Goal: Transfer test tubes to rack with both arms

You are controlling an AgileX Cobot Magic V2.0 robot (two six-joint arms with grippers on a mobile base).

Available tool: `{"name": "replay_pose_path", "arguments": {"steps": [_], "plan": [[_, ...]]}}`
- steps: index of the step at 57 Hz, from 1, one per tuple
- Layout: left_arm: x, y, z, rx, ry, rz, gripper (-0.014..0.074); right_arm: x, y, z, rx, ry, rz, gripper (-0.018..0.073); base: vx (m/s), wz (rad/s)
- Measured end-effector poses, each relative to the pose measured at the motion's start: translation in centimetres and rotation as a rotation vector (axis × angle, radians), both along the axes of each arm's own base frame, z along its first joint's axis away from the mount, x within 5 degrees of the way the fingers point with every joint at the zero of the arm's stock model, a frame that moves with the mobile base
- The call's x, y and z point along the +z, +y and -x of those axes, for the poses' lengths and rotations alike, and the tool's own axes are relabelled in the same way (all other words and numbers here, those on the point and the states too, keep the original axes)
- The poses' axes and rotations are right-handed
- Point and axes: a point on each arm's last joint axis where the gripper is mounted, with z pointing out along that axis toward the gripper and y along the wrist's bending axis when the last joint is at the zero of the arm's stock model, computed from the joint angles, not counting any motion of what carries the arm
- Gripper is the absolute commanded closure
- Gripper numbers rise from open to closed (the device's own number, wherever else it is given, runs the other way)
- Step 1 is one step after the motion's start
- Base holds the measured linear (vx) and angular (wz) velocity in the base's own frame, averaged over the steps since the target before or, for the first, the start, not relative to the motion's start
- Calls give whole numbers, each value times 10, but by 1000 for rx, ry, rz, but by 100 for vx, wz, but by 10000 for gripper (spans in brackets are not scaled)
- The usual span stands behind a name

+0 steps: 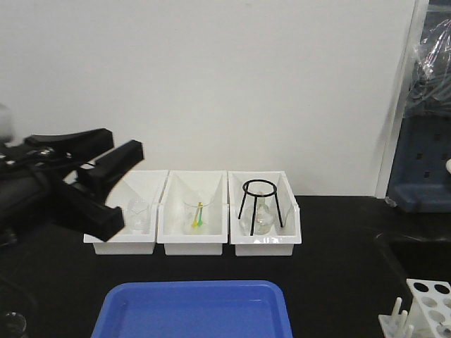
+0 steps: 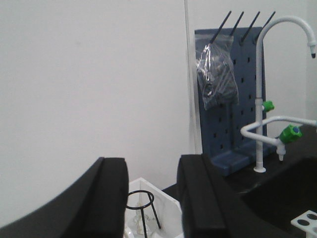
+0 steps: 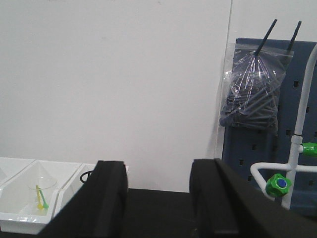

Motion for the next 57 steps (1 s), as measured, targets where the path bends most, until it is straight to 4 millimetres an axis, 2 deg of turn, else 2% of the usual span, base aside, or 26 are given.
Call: {"name": "replay_pose_path", "arguments": {"steps": [8,17,46,57], "plan": [[14,18,31,9,-67,35,305,0,0,0,0,1,-1,174,0,0],[24,26,47,10,-116,60,346,0,0,0,0,1,-1,174,0,0],[25,28,50,16,-114,59,376,0,0,0,0,1,-1,174,0,0],[13,28,49,15,-70,67,471,0,0,0,0,1,-1,174,0,0]]}}
